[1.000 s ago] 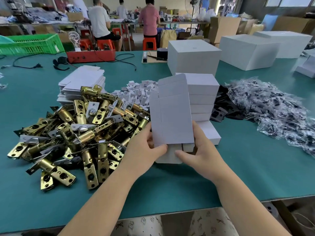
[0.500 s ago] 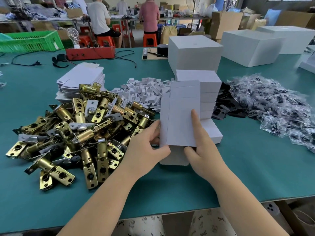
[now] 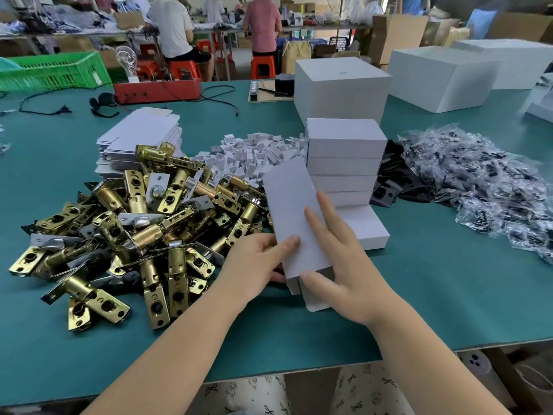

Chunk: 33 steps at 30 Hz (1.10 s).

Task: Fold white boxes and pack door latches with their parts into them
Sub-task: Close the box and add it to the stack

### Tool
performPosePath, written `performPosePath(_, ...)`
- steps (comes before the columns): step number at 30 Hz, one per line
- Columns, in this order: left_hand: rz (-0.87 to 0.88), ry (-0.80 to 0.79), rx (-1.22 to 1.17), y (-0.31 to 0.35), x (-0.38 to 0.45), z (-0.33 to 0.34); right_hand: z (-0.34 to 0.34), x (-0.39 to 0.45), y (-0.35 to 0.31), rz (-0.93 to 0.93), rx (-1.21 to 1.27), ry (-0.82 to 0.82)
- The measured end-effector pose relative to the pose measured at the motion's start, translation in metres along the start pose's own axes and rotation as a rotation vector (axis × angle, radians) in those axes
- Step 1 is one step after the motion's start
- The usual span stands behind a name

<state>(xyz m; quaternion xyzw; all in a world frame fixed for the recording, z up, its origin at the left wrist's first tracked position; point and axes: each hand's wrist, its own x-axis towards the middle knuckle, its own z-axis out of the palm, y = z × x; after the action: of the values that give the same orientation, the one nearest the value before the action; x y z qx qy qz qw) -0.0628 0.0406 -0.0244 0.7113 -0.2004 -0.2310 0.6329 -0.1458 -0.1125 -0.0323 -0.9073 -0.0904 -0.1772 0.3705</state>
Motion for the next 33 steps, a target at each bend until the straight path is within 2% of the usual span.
performPosePath(2,-0.013,0.052,-0.01,-0.002,0.001,-0.001,-0.002,0.001,-0.001,0.035,0.23,0.015)
performPosePath(5,-0.008,0.062,-0.049,0.001,0.001,-0.003,-0.009,0.005,-0.001,0.185,0.603,0.262)
performPosePath(7,0.001,0.031,-0.023,0.003,0.001,-0.002,-0.011,0.008,0.002,0.327,0.631,0.356)
performPosePath(10,-0.007,-0.003,-0.029,0.005,-0.002,-0.001,-0.011,0.009,0.007,0.453,0.68,0.301)
performPosePath(18,-0.048,-0.099,-0.239,0.011,-0.008,0.001,-0.012,0.011,0.012,0.522,0.833,0.382)
performPosePath(21,-0.092,-0.002,-0.22,0.012,-0.008,0.004,-0.009,0.009,0.01,0.518,0.732,0.326)
performPosePath(24,-0.027,0.069,-0.167,0.012,-0.008,0.004,-0.002,0.008,0.007,0.477,0.256,0.283)
performPosePath(25,0.0,0.071,-0.154,0.013,-0.009,0.004,0.0,0.008,0.007,0.467,0.179,0.294)
performPosePath(27,0.026,0.058,-0.152,0.015,-0.011,0.005,0.001,0.009,0.006,0.451,0.162,0.321)
performPosePath(33,-0.04,0.118,-0.158,0.013,-0.008,0.007,0.002,0.009,0.006,0.413,0.117,0.312)
